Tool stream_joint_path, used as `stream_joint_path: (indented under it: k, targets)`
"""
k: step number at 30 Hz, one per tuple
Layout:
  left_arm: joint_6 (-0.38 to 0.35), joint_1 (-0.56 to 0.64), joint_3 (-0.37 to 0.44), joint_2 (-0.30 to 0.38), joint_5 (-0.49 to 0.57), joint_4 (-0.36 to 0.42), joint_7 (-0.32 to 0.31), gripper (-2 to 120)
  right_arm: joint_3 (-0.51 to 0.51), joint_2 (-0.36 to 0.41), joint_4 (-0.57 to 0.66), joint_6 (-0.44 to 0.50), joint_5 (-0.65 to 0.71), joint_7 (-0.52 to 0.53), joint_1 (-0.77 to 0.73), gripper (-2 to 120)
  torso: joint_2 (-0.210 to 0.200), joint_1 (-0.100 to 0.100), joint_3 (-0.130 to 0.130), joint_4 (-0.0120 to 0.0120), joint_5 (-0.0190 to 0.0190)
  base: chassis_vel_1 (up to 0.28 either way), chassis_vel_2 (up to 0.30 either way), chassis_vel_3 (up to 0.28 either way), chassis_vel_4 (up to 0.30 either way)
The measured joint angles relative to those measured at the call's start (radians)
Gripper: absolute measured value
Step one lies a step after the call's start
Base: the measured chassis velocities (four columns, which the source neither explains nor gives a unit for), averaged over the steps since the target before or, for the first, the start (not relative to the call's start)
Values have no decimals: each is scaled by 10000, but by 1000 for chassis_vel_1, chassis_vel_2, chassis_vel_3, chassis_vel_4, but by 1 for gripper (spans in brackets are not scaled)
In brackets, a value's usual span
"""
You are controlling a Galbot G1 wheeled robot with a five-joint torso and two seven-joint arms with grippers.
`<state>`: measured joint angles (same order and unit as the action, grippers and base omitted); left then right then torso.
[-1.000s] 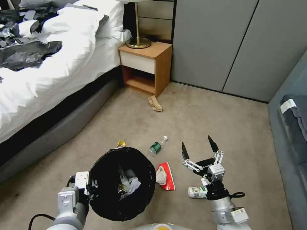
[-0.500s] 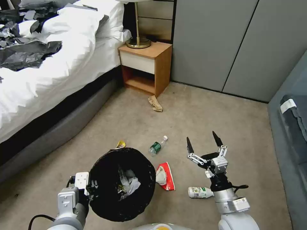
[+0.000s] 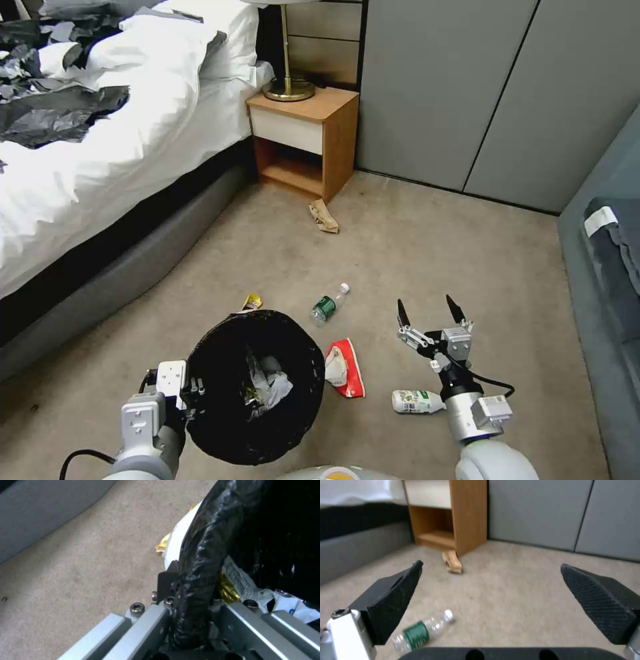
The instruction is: Pick up the trash bin, then pick up the garbage from the floor and place it into the trash bin.
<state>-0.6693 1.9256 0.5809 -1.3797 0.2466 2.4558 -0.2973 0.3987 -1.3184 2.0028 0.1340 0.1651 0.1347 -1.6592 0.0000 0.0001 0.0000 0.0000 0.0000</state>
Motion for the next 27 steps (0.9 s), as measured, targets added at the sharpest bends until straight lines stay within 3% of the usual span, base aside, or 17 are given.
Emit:
stream_joint_path:
  k: [9, 20, 23, 27]
  targets:
    - [2, -47, -28, 13, -3, -47, 0, 0, 31, 30, -544, -1085, 214, 335, 204, 100, 0, 0, 0, 0, 0, 0, 0, 0, 0]
    - [3, -115, -30, 58, 36, -123, -9, 0, 51, 23, -1109, -1764, 594, 517, 350, 100, 0, -1, 0, 0, 0, 0, 0, 0, 0]
    - [3, -140, -46, 67, 44, -155, -17, 0, 64, 24, -1265, -2554, 1497, 629, 473, 100, 0, 0, 0, 0, 0, 0, 0, 0, 0]
    - [3, -141, -23, 84, 49, -163, -17, 0, 126, 103, -1327, -2753, 1614, 510, 455, 100, 0, 0, 0, 0, 0, 0, 0, 0, 0]
